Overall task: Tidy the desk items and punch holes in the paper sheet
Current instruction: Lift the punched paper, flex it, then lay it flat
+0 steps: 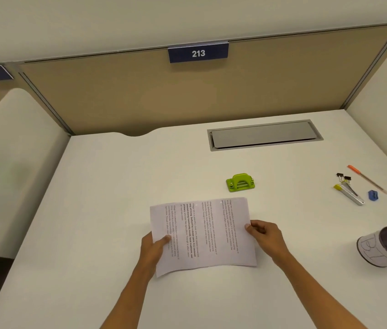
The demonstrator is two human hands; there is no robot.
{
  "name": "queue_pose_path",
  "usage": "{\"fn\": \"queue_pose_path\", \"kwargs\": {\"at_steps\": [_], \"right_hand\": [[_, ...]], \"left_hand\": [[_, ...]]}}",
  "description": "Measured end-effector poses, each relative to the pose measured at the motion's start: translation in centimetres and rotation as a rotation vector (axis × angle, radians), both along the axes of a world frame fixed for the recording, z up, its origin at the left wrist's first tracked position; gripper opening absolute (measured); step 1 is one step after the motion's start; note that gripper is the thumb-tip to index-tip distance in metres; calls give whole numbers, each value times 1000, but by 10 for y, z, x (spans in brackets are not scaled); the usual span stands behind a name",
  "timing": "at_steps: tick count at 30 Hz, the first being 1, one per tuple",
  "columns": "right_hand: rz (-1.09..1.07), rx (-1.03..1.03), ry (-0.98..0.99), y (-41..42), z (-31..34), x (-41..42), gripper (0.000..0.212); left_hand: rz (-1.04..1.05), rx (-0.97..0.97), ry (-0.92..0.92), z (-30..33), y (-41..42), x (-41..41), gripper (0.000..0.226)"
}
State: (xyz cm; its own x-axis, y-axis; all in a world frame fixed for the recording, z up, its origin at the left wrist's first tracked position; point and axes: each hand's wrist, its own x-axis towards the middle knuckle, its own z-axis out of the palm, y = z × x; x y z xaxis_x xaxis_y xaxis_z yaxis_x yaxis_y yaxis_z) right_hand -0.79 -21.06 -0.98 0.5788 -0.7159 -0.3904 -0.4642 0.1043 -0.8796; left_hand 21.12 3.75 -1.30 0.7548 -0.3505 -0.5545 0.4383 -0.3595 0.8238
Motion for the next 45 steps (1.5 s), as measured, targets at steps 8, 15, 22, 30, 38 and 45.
{"fn": "queue_pose_path", "kwargs": {"at_steps": [8, 15, 22, 30, 38, 45], "right_hand": [[58, -277, -66, -6, 18, -5, 13], [17, -273, -142, 5, 9, -17, 14], [-68, -266, -232, 14, 15, -22, 20], [2, -368, -244, 22, 8, -22, 19], [-55, -388, -242, 27, -1, -18, 22], [-85, -480, -274, 30, 3, -15, 42]], "left_hand": [[10, -81, -101, 19, 1, 0, 21], [40, -128, -136, 26, 10, -14, 29], [129, -219, -233, 37, 21, -27, 30], [128, -200, -318, 36, 27, -33, 26], [112, -168, -337, 31, 31, -29, 21], [101, -156, -388, 38, 36, -25, 20]]}}
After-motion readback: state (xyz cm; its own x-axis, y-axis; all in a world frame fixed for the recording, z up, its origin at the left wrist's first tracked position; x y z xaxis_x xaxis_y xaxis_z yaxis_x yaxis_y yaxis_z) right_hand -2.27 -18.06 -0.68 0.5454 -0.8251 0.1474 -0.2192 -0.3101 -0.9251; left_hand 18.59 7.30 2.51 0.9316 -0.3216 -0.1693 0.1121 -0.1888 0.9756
